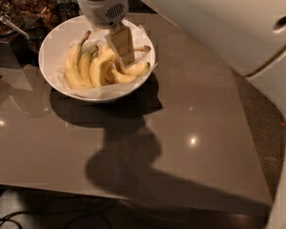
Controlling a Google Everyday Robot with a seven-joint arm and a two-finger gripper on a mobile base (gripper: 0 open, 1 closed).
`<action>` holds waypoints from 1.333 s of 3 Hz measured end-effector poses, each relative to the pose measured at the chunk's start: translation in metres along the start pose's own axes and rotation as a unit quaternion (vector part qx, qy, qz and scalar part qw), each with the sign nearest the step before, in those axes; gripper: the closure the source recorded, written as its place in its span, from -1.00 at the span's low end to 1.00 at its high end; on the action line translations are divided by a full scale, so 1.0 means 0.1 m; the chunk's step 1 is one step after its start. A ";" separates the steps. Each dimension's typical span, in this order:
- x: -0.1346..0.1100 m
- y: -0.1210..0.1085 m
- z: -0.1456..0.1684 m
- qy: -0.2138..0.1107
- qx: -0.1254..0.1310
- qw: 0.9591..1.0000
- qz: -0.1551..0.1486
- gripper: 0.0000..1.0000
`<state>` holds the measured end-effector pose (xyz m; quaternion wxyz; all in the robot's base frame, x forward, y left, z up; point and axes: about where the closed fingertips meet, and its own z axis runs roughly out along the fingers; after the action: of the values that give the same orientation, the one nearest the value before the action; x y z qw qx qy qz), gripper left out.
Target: Pick banana from white bowl
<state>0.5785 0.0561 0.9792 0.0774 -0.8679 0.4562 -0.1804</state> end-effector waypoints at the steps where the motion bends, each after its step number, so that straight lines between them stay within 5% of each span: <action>1: -0.15 -0.15 0.04 0.004 0.002 1.000 -0.031 -0.40; 4: -0.43 -0.34 0.35 0.003 -0.011 0.996 -0.089 -0.42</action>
Offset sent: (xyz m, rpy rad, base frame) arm 0.0015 0.0389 -0.0203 -0.1418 0.0580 0.1213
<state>0.5958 0.1099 0.9472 0.0504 -0.9053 0.3795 -0.1840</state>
